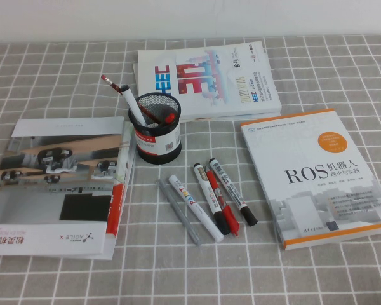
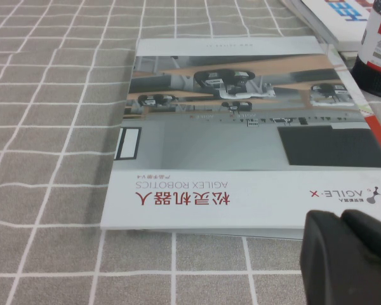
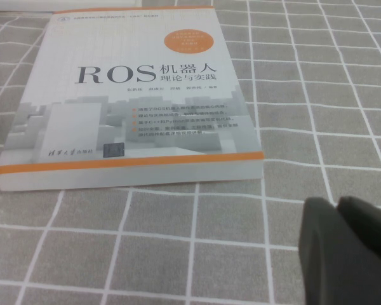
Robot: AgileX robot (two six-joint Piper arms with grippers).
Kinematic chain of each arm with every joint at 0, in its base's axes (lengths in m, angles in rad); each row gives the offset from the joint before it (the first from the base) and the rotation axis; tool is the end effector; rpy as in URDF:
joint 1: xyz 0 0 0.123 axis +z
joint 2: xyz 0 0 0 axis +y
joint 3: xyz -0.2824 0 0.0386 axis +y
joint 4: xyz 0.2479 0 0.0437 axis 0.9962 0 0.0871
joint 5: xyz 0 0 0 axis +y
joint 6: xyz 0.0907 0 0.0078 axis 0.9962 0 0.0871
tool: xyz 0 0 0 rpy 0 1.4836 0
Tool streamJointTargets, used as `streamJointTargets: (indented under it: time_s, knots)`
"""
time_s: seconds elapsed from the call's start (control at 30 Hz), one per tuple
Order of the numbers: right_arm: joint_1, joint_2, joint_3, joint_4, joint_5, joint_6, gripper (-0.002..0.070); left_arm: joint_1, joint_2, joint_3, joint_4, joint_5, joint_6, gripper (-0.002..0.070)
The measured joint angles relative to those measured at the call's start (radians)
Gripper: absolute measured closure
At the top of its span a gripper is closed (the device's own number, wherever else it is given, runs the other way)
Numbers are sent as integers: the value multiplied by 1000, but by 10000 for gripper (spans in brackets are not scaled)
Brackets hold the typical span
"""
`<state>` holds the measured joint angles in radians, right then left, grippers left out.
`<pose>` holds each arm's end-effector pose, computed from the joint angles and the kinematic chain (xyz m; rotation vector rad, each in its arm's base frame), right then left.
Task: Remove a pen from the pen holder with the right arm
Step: 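Take a marker out of the pen holder and lay it on the table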
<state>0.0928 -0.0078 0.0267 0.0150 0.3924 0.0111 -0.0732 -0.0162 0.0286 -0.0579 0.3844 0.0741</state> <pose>0.0520 0.0054 0.1693 -0.0682 1.8945 0.0856 0.0518 -0.0058 0.1698 0.1029 1.8773 -0.0566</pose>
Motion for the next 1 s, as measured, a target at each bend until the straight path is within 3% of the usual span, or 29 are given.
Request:
streamJointTargets:
  time_s: [0.83, 1.0]
  knots:
    - [0, 0, 0, 0, -2, 0, 689, 0, 0, 0, 0, 0, 0, 678]
    - [0, 0, 0, 29, -101, 0, 689, 0, 0, 0, 0, 0, 0, 678]
